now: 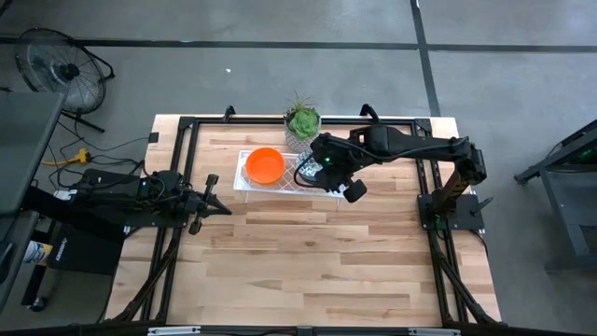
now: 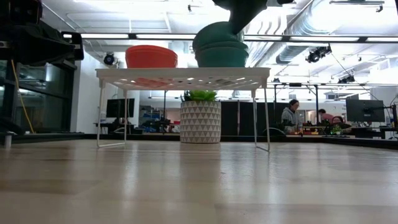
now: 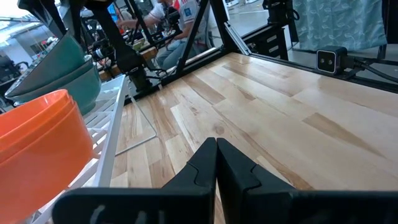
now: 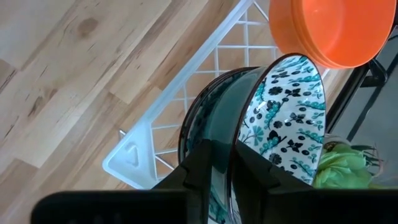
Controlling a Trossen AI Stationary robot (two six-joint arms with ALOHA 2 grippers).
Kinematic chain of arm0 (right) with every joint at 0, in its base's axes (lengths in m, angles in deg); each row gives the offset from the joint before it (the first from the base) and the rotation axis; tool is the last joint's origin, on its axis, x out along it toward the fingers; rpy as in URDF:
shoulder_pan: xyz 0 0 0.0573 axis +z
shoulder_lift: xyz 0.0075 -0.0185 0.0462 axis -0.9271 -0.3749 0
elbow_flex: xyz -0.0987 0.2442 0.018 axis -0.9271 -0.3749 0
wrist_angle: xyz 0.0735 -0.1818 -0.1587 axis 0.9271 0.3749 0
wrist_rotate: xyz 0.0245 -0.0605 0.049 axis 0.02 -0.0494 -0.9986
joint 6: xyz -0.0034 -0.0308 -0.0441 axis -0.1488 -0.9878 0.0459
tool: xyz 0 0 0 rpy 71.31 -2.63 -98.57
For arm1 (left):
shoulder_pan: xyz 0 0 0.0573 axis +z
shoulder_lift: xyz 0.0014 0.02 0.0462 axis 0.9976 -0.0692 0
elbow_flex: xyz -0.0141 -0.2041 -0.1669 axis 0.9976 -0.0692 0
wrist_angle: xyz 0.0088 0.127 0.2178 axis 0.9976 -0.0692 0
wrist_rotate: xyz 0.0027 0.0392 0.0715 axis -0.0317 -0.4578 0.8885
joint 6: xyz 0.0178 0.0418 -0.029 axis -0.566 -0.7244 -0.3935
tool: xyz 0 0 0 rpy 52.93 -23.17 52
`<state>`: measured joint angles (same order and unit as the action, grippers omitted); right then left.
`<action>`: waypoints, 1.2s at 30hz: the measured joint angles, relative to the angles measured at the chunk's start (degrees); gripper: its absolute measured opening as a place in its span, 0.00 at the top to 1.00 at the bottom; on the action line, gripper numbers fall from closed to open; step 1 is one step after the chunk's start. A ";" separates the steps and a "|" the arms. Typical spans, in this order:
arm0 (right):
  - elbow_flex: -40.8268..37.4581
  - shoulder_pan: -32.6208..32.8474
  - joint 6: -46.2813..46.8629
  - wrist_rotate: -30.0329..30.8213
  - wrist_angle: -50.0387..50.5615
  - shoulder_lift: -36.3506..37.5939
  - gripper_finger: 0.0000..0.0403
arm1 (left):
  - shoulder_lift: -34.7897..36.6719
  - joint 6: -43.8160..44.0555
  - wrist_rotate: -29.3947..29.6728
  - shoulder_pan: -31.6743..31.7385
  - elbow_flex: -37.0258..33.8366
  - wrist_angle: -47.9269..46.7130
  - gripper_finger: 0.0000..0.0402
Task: Pick & Place Mini bowls
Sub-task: Stack the blue bowl on the blue bowl on the shelf
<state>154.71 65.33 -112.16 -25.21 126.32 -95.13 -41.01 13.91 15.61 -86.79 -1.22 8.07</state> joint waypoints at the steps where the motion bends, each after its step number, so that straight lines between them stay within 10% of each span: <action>1: 0.00 0.01 -0.01 0.14 0.00 0.00 0.89 | 0.02 0.00 -0.02 0.00 0.00 0.02 1.00; 36: 4.87 0.56 7.53 3.13 5.46 0.15 0.67 | 0.00 0.00 -0.01 -0.01 0.00 0.01 1.00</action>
<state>159.59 65.90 -104.63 -22.08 131.78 -94.98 -41.01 13.91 15.60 -86.79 -1.22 8.07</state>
